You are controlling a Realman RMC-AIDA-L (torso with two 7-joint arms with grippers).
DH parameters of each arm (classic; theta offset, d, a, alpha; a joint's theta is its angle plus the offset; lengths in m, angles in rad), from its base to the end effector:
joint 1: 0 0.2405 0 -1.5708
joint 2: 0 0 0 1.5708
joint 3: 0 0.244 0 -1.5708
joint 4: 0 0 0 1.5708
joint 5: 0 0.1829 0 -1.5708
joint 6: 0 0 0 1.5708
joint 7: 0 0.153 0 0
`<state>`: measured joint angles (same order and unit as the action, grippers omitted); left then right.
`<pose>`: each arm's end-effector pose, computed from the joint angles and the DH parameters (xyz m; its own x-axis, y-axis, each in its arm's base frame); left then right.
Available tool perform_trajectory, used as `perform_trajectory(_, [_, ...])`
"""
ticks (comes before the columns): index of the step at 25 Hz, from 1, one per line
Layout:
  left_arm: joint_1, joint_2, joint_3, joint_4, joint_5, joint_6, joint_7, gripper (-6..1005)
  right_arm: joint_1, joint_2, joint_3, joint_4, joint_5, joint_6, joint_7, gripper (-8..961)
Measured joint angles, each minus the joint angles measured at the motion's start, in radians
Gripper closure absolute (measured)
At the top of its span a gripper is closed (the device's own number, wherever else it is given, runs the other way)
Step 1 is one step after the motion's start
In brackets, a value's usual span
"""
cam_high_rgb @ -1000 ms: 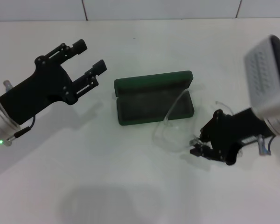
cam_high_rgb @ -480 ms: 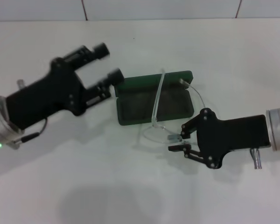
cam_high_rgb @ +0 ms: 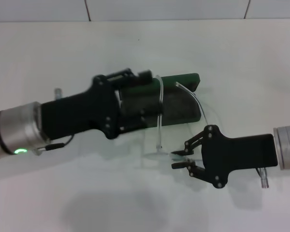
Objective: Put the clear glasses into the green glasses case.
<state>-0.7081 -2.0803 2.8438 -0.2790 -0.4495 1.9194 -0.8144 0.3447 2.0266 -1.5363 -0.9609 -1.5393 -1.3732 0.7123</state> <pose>-0.1884 0.2742 -0.0150 0.6119 0.0452 0.7896 0.1913 -0.9772 -0.0923 0.1848 0.2601 -0.0480 0.7946 0.5264 -0.3025 0.4556 -0.8463 -0.2760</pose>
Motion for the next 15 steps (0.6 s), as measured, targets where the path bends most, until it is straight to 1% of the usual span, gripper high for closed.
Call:
perform_trajectory(6, [-0.048, -0.003, 0.0, 0.001, 0.111, -0.039, -0.013, 334, -0.005, -0.001, -0.008, 0.046, 0.065, -0.011, -0.136, 820])
perform_trajectory(9, [-0.06, -0.005, 0.0, 0.008, 0.132, -0.055, -0.014, 334, -0.006, -0.002, -0.003, 0.067, 0.087, -0.021, -0.19, 820])
perform_trajectory(15, [-0.077, -0.004, 0.0, 0.029, 0.163, -0.073, -0.019, 334, -0.004, -0.002, -0.001, 0.135, 0.182, -0.04, -0.345, 818])
